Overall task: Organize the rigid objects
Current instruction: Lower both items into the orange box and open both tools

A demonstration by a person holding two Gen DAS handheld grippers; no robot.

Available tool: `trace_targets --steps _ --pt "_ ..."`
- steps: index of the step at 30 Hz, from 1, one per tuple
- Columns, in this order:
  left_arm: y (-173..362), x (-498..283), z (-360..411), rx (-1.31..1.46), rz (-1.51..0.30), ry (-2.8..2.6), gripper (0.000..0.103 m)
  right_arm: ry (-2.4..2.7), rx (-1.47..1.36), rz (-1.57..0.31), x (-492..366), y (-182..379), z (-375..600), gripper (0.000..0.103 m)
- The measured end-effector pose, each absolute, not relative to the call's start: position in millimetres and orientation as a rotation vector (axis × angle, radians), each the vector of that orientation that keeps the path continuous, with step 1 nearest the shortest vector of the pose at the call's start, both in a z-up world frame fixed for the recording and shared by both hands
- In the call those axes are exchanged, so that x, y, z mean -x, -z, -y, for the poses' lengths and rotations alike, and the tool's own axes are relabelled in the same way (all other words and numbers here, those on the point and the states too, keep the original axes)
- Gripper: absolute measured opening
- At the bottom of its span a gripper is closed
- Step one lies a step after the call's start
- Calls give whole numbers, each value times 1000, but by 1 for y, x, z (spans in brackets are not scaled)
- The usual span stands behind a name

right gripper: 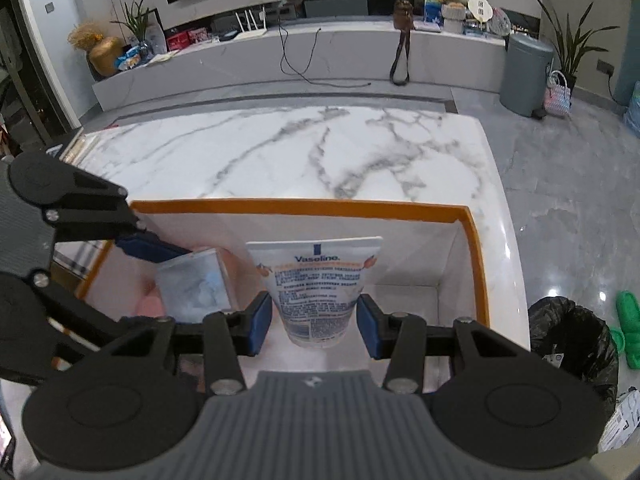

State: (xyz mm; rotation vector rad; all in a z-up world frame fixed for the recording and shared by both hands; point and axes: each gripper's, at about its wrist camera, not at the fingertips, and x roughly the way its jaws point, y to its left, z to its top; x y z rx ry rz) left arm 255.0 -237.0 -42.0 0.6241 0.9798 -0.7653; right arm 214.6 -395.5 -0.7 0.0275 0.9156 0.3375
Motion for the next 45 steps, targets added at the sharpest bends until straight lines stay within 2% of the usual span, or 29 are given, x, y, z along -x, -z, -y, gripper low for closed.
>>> trace_targets --steps 11,19,21,25,32,45 --pt "75 -277 238 -647 -981 789 56 -361 -74 -937 -251 25 389 46" --pt "87 -266 246 -804 -944 839 57 -344 -88 -938 -260 34 379 46" --pt "88 -264 245 -808 -942 835 60 -335 -75 -939 -260 37 376 46" --pt "86 -261 240 -831 -923 822 59 -335 -90 -941 -260 39 376 47" --pt "83 -255 232 -865 -932 769 64 -331 -98 -935 -260 40 372 47" --pt "77 -251 230 -833 -895 692 64 -324 -125 -973 -260 46 368 48"
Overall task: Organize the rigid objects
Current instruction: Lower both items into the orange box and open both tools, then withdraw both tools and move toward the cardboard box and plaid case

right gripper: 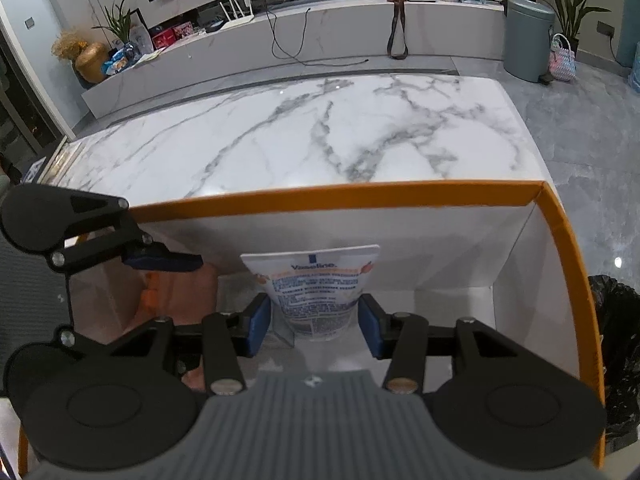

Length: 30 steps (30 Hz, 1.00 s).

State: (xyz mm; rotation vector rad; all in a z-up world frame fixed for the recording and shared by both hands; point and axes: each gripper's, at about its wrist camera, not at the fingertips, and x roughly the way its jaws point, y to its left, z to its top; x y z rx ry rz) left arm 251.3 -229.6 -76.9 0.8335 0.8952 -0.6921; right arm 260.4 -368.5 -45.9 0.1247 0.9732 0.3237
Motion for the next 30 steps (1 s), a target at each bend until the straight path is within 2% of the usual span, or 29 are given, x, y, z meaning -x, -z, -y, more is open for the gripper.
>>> trace_targets --steps 8,12,17,19,30 --pt "70 -244 219 -780 -893 697 64 -335 -122 -972 -254 42 362 49" --pt "62 -241 214 -760 -884 693 65 -334 -104 -978 -249 40 358 56" --pt "52 -234 209 -736 -863 704 68 -318 -82 -981 -242 37 356 57" --pt "48 -230 208 -738 -853 706 68 -310 -82 -979 -239 34 356 65" --pt "22 -213 190 -673 -804 707 68 -300 -42 -935 -214 15 347 66"
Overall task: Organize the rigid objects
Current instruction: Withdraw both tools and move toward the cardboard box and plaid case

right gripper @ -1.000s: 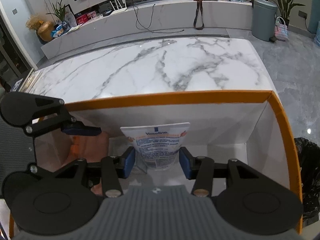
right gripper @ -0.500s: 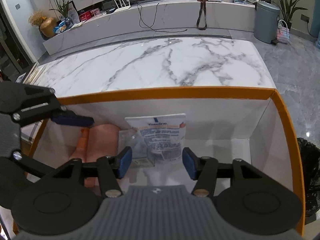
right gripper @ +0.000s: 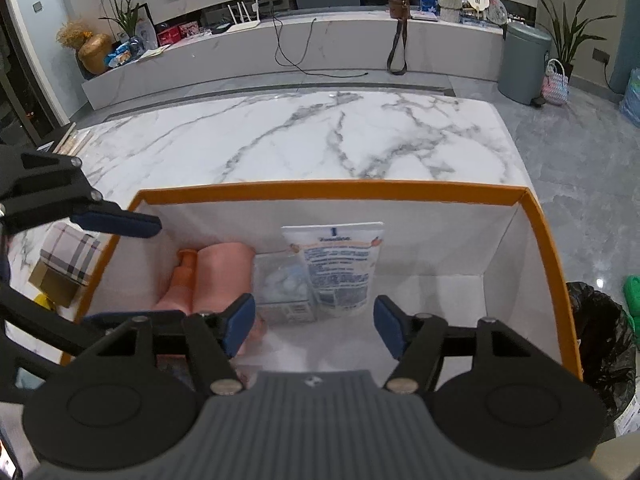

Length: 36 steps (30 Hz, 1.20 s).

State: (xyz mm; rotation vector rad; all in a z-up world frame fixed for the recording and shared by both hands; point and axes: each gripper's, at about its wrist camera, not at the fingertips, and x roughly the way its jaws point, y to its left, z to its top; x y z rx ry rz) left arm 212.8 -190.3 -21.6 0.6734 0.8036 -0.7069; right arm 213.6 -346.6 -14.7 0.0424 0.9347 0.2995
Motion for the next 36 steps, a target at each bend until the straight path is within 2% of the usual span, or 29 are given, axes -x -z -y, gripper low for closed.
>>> trace_targets --steps 19,22,36 --pt "-37 -172 98 -502 -780 520 68 -427 104 -799 -170 -34 276 66" --pt "-44 -169 80 -452 -777 491 68 -484 142 -758 -161 -46 257 70" --pt "-37 -151 13 -365 -790 399 67 -624 281 -755 -145 -46 162 70"
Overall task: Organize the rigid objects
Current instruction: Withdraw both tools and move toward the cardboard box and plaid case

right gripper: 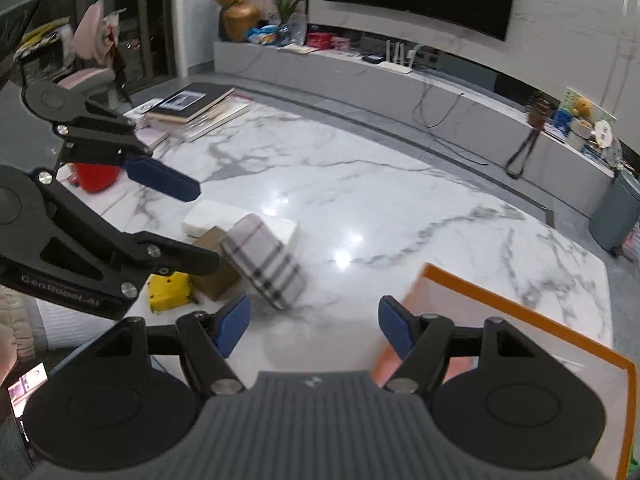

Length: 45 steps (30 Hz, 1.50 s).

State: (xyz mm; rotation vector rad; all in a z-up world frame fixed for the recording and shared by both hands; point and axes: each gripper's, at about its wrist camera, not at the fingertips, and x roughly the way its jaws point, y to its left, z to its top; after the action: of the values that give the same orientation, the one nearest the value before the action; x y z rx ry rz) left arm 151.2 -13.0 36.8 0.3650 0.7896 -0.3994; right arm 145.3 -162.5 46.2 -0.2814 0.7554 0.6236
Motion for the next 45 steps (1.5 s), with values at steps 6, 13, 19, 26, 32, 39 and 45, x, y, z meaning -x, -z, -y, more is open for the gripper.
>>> trace_targets --steps 6,13,19,26,32,39,45 --pt "-33 -153 -15 -317 -806 393 67 -654 336 -786 -147 -35 128 70" --pt "-19 -161 -54 -218 -882 379 55 -683 383 -815 -157 -19 96 70" --pt "7 -176 -78 -59 -943 358 57 -710 420 -848 -169 4 72 70" --pt "36 -190 -85 28 -991 290 65 -737 517 -861 -180 34 49 70" --pt "51 -198 -80 20 -1019 263 69 -722 629 -804 -189 54 33 70" --pt "63 -209 -72 -15 -1044 224 69 -684 699 -755 -193 73 23 65" --pt "71 -217 -73 2 -1073 201 67 -660 739 -714 -195 82 20 55"
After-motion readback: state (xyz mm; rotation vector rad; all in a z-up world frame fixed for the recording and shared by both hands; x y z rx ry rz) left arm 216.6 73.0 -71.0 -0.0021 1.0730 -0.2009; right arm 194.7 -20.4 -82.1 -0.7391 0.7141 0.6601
